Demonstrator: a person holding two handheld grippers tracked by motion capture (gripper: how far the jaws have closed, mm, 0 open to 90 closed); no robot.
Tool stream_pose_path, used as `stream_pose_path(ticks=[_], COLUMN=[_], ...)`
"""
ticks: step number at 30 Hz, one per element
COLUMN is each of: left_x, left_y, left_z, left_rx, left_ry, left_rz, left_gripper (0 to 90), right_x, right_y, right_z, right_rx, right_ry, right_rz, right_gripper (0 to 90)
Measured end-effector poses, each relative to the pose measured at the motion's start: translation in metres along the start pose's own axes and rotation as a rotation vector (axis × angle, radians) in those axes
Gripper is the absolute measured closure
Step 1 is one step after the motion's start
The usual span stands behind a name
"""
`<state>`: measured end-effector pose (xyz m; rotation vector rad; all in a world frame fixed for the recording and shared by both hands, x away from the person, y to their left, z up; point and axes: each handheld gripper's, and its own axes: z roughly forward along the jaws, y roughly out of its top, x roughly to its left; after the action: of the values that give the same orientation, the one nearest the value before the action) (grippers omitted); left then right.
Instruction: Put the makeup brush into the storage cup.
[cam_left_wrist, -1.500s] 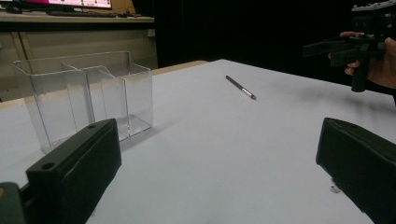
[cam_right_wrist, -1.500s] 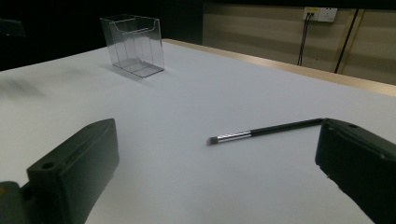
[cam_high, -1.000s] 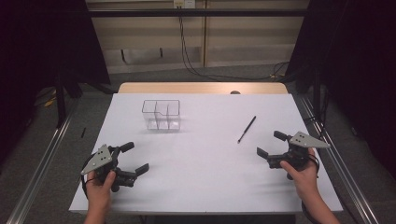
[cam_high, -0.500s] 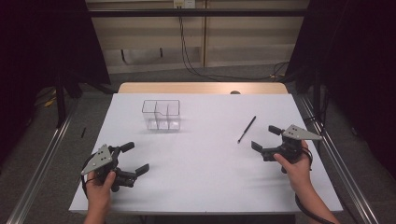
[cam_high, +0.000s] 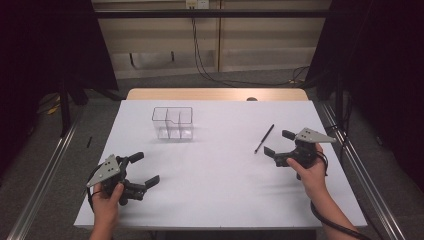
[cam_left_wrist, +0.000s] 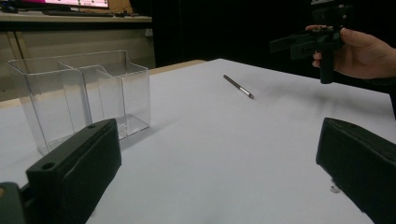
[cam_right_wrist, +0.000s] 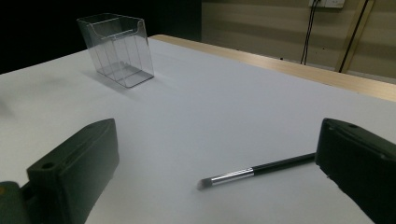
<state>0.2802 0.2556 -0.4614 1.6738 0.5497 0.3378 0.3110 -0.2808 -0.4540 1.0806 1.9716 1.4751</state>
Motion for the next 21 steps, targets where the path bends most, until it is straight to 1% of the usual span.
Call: stream_pose_path(ticks=[7,17,21], left_x=[0.000,0.000,0.000], left_y=[0.000,0.000,0.000], left_z=[0.001,0.002,0.002], left_rx=[0.003,0.003,0.006], left_ry=[-0.001,-0.007,-0.007], left_rz=[0.005,0.004,0.006], left_gripper=[0.0,0.0,0.0], right_x=[-0.002,-0.004,-0.005], right_y=[0.002,0.007,0.008], right_z=[0.007,0.017,0.020], right_rx=[0.007,0.033,0.036], right_ry=[-0.002,-0.012,-0.014], right_rz=[0.014,0.004,0.010], right_gripper=[0.0,0.0,0.0])
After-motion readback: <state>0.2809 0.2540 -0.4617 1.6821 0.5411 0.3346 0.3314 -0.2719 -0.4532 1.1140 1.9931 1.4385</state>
